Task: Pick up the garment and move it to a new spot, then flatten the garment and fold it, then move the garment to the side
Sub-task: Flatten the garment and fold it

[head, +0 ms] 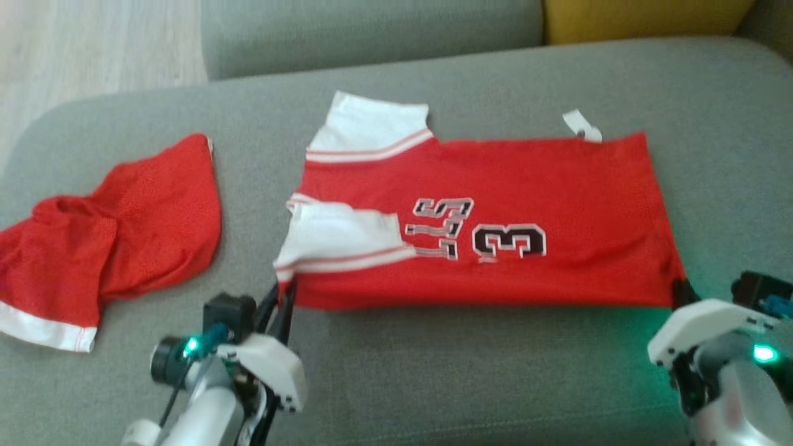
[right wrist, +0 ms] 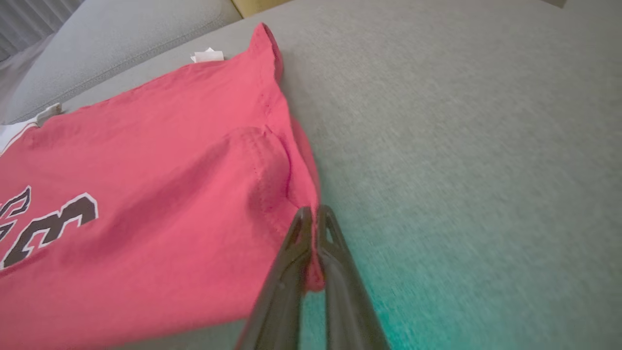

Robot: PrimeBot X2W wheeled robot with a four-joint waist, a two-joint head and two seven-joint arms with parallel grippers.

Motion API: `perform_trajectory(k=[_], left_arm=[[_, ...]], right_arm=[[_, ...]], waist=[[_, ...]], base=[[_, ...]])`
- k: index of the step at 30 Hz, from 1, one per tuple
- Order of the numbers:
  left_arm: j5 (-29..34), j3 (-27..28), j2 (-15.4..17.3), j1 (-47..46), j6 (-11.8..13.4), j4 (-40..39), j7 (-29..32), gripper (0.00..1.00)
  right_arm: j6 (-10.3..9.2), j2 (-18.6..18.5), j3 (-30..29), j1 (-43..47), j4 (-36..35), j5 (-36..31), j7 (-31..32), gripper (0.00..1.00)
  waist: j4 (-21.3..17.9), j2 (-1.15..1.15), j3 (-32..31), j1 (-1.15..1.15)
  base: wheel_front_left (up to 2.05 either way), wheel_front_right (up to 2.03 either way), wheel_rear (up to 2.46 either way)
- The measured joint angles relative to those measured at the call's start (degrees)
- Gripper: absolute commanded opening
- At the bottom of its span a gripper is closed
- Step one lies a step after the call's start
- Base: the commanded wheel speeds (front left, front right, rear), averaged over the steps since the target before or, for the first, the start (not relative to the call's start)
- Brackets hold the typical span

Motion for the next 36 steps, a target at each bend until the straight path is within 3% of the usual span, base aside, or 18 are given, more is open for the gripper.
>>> perform_trajectory(k=[8,9,10,11,12,23,27,30,33,36], left_arm=[[-1.2,-1.7,1.0,4.9,-0.5,-1.3,4.7,0.00],[-1.2,-1.8,1.1,4.9,-0.5,-1.3,5.1,0.00],[-1.2,-1.8,1.2,4.9,-0.4,-1.3,5.6,0.04],[-1.1,-1.9,1.4,4.9,-0.2,-1.4,6.3,0.46],[-1.0,-2.1,1.6,4.9,0.1,-1.4,6.6,0.98],[-0.1,-0.1,4.9,-1.7,1.4,-6.5,4.2,1.00],[0.9,0.5,7.0,-10.3,-1.3,-7.9,4.7,1.00],[0.9,0.2,8.0,-18.6,-5.4,-7.0,8.1,1.00],[0.6,-1.1,9.3,-28.8,-9.6,-2.9,12.6,1.00],[-1.5,-3.3,10.6,-38.1,-11.1,2.3,18.6,1.00]], right_arm=[[0.00,0.0,2.6,9.1,-10.2,4.0,9.2,0.00],[0.00,0.1,2.9,10.0,-11.4,4.2,9.8,0.04],[0.00,0.1,3.1,10.7,-12.7,4.2,10.0,0.80],[0.00,0.2,3.1,11.2,-14.1,4.3,10.0,1.00],[0.00,0.2,3.0,11.3,-15.2,4.3,9.9,1.00],[-0.01,0.2,4.8,8.2,-24.6,4.4,2.3,1.00],[-0.01,0.2,6.8,3.3,-26.1,4.3,0.5,1.00],[-0.01,0.1,8.5,-0.5,-27.2,4.0,-0.1,1.00],[-0.01,0.1,10.7,-4.7,-27.7,3.6,-0.3,1.00],[-0.01,0.0,13.2,-8.6,-28.4,3.6,-0.8,1.00]], waist=[[-1.4,0.00,-1.9,0.00],[-1.6,0.00,-1.8,0.00],[-1.7,0.00,-1.5,0.00],[-1.9,0.00,-1.3,0.00],[-2.0,0.00,-0.9,0.00],[-3.8,0.00,3.5,0.00],[-4.7,0.00,6.3,0.00],[-5.4,0.00,9.2,0.00],[-6.3,0.00,12.4,0.00],[-7.7,0.00,15.6,0.00]], base=[[0.00,0.00,0.00],[0.00,0.00,0.00],[0.00,0.00,0.00],[0.00,0.00,0.00],[0.00,0.00,0.00],[0.00,0.00,0.00],[0.00,0.00,0.00],[0.00,0.00,0.00],[0.00,0.00,0.00],[0.00,0.00,0.00]])
